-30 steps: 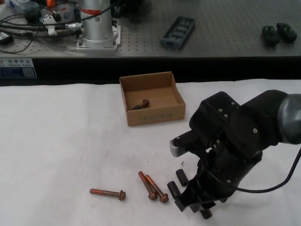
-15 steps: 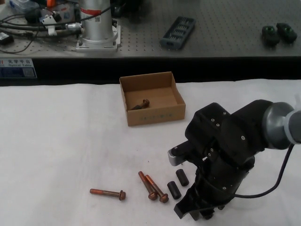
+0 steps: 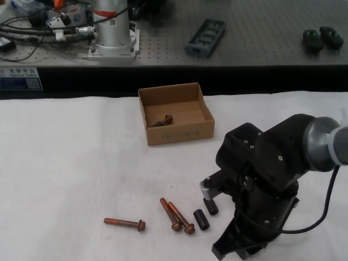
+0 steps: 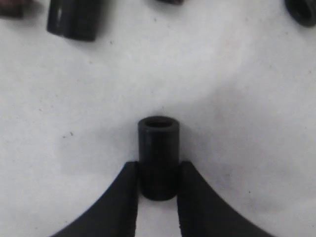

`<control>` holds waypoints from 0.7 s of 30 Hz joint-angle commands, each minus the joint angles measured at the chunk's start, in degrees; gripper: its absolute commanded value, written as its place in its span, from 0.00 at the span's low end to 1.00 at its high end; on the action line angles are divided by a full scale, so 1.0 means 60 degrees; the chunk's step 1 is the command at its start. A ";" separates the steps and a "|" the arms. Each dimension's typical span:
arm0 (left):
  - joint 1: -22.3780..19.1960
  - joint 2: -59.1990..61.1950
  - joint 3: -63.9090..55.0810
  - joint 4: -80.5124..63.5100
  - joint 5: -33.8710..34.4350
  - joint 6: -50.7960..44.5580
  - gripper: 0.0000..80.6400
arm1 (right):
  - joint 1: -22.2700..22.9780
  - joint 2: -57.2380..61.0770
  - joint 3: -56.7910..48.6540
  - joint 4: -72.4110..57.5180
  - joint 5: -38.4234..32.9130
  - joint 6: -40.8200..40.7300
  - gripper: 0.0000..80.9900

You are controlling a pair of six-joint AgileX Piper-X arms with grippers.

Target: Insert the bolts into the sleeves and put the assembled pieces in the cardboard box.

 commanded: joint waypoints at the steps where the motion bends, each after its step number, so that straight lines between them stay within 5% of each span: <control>1: 0.0035 -0.0102 -0.0097 -0.0165 0.0087 0.0095 0.01 | 0.0000 0.0037 0.0014 0.0337 0.0283 -0.0173 0.13; 4: 0.0035 -0.0102 -0.0097 -0.0165 0.0087 0.0095 0.01 | 0.0000 0.0037 0.0014 -0.0061 -0.0065 -0.0173 0.01; 9: 0.0035 -0.0186 -0.0097 -0.0165 0.0087 0.0095 0.01 | 0.0000 0.0037 0.0014 -0.0478 -0.0908 -0.0173 0.00; 13: 0.0035 -0.0233 -0.0097 -0.0165 0.0087 0.0095 0.01 | 0.0000 0.0037 0.0014 -0.0477 -0.0848 -0.0173 0.17; 19: 0.0035 -0.0233 -0.0097 -0.0165 0.0087 0.0095 0.01 | 0.0000 0.0037 0.0014 -0.0735 -0.0793 -0.0173 0.01; 21: 0.0035 -0.0224 -0.0097 -0.0098 0.0087 0.0095 0.01 | 0.0000 0.0037 0.0014 -0.0777 -0.0793 -0.0173 0.05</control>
